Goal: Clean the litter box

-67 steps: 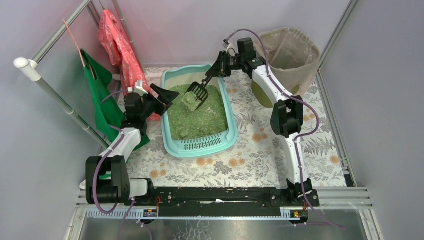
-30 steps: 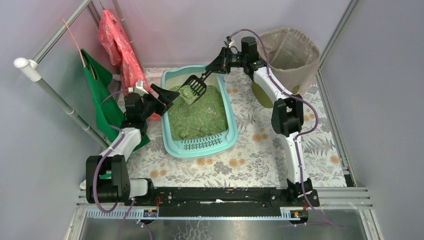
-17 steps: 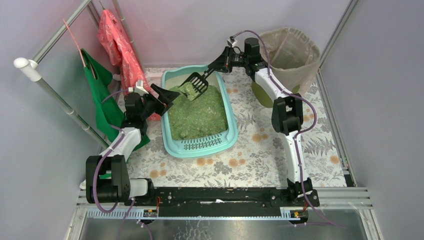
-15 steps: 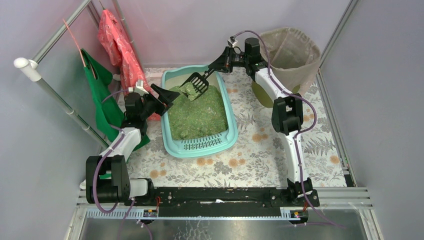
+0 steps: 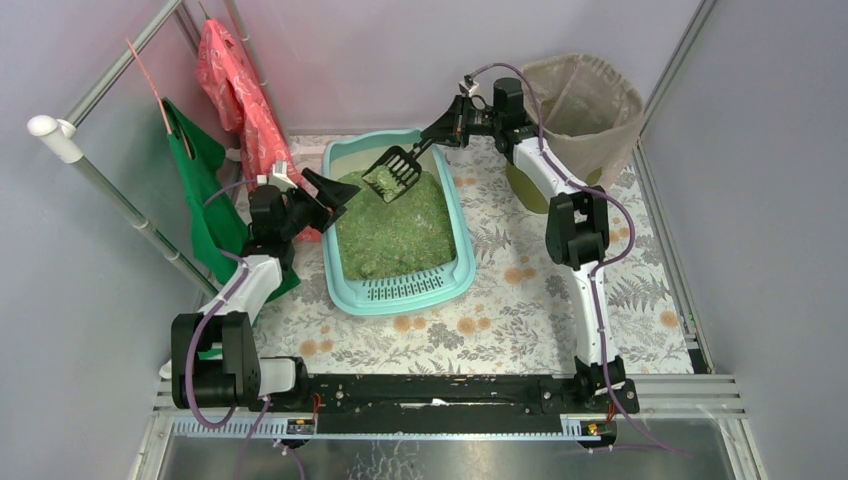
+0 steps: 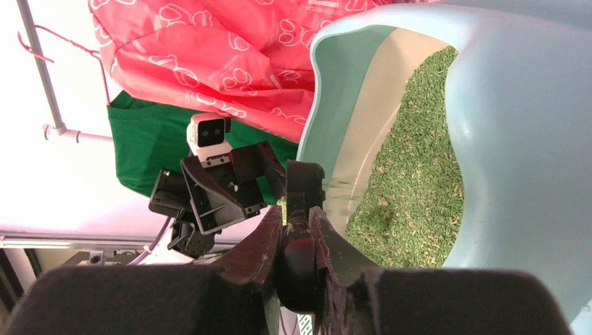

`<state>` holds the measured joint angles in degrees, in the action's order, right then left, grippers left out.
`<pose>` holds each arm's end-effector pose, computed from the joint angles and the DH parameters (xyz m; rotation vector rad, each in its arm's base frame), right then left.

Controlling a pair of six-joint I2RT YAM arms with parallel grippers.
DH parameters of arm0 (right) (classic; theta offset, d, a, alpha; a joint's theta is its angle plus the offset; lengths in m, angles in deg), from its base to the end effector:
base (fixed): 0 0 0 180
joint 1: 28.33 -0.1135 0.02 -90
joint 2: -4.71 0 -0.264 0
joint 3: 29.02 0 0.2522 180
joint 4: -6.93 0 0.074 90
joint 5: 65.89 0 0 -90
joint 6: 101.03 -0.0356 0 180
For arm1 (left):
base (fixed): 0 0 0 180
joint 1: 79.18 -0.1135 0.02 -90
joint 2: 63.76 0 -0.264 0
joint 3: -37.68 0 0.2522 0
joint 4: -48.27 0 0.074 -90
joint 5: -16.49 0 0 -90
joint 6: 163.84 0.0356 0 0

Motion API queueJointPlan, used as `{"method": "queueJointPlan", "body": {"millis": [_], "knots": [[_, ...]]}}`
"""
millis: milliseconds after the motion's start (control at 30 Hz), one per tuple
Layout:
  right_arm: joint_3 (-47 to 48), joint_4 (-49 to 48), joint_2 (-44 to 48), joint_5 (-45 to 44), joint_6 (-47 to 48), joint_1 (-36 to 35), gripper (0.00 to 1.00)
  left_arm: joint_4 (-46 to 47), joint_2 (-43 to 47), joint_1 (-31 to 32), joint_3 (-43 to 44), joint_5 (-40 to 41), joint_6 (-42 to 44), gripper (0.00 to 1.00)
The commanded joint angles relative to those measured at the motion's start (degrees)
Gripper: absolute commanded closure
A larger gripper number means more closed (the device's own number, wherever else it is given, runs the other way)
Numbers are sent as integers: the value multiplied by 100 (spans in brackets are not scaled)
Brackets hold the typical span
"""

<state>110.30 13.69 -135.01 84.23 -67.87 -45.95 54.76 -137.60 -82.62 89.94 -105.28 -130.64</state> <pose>0.5288 0.2003 0.2710 -0.2597 1.9894 1.7772 0.2823 -0.0018 0.2472 -0.5981 1.8604 -1.1422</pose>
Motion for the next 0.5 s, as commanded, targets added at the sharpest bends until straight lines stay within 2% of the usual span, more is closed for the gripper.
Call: {"method": "queueJointPlan", "body": {"millis": [0, 33, 133, 233, 333, 400, 467], "knots": [[-128, -951, 458, 59, -676, 329, 100, -353, -123, -60, -69, 108, 187, 4], [-587, -1492, 559, -56, -948, 383, 100, -296, -114, -64, -93, 76, 161, 4], [-55, -1013, 275, 518, -715, 178, 100, -438, -43, -66, -93, 206, 272, 4], [-799, -1538, 599, 49, -905, 298, 100, -354, -102, -64, -91, 107, 188, 4], [-522, -1225, 400, 461, -717, 162, 100, -393, -40, -65, -106, 142, 236, 4], [-966, -1688, 597, 187, -943, 229, 100, -422, -54, -62, -97, 178, 254, 4], [-834, -1231, 588, 112, -577, 154, 100, -364, -77, -66, -109, 141, 217, 4]]}}
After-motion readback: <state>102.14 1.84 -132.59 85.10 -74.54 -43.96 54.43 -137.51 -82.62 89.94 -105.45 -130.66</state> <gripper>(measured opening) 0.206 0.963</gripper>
